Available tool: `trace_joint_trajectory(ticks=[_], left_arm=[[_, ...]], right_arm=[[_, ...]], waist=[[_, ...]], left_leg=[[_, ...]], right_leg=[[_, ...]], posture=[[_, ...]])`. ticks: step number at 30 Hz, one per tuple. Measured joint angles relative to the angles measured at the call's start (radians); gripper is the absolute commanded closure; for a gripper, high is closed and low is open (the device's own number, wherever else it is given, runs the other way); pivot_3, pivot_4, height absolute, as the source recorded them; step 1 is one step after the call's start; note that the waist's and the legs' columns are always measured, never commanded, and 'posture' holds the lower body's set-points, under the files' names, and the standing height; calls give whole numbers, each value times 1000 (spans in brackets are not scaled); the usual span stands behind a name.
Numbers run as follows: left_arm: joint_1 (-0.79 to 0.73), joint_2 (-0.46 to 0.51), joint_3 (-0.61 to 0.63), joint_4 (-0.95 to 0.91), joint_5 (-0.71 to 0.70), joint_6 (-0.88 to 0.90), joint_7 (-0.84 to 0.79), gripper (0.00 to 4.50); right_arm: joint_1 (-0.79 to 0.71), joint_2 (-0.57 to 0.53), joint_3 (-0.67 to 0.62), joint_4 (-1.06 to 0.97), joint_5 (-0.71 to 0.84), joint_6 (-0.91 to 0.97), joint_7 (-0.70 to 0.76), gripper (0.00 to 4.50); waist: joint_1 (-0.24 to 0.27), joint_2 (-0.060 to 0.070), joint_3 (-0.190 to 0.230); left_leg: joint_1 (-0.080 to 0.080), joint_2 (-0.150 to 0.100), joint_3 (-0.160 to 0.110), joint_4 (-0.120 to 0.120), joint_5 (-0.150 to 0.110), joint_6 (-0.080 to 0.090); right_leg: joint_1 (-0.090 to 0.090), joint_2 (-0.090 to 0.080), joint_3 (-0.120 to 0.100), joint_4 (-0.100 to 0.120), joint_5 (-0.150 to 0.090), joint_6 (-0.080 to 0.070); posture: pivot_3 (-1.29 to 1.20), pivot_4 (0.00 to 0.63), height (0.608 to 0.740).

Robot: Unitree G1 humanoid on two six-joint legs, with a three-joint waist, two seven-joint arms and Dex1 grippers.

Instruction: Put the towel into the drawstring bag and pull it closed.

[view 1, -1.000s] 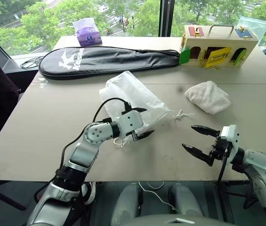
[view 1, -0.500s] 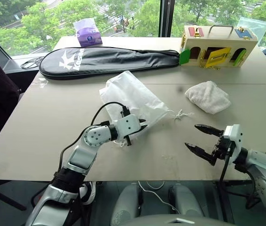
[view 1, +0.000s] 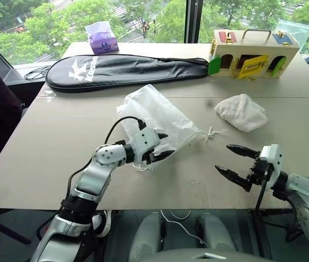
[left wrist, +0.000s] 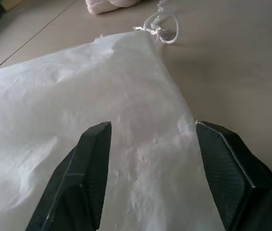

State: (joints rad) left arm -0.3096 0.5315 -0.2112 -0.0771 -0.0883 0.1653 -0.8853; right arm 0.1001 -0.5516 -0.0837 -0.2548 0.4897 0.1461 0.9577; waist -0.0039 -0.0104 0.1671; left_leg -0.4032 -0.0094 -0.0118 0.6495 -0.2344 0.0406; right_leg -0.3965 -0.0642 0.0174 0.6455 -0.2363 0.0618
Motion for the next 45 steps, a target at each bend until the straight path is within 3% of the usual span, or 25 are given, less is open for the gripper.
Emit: trace_joint_trajectory(ticks=[9,17,28,32,35,45], left_arm=[[-29,10,-39,31,106,-106,7,1626],[-28,-29,-44,41,104,-76,17,1626],[-4,-12,-75,35,160,-113,26,1626],[5,-17,-75,29,154,-97,33,2853],[8,-20,-74,29,145,-79,34,4390],[18,-76,0,27,2,60,38,4456]], right_arm=[[3,0,-2,14,-1,-20,-3,0],[3,1,-3,25,-2,-28,-3,0],[2,0,-5,32,-2,-28,-1,0],[4,0,-5,32,-2,-29,-3,0],[10,0,-5,32,-2,-29,-4,0],[12,0,-5,32,-2,-32,-6,0]], waist=[[0,0,0],[0,0,0],[-1,0,0],[-1,0,0],[0,0,0],[-1,0,0]], left_leg=[[0,0,0,0,0,0],[0,0,0,0,0,0],[1,0,0,0,0,0],[1,0,0,0,0,0],[1,0,0,0,0,0],[1,0,0,0,0,0]], right_leg=[[0,0,0,0,0,0],[0,0,0,0,0,0],[0,0,0,1,0,0],[0,0,0,1,0,0],[0,0,0,1,0,0],[1,0,0,1,0,0]], posture=[[0,150,740],[0,150,740],[0,150,740],[0,150,740],[0,150,740],[0,150,740]])
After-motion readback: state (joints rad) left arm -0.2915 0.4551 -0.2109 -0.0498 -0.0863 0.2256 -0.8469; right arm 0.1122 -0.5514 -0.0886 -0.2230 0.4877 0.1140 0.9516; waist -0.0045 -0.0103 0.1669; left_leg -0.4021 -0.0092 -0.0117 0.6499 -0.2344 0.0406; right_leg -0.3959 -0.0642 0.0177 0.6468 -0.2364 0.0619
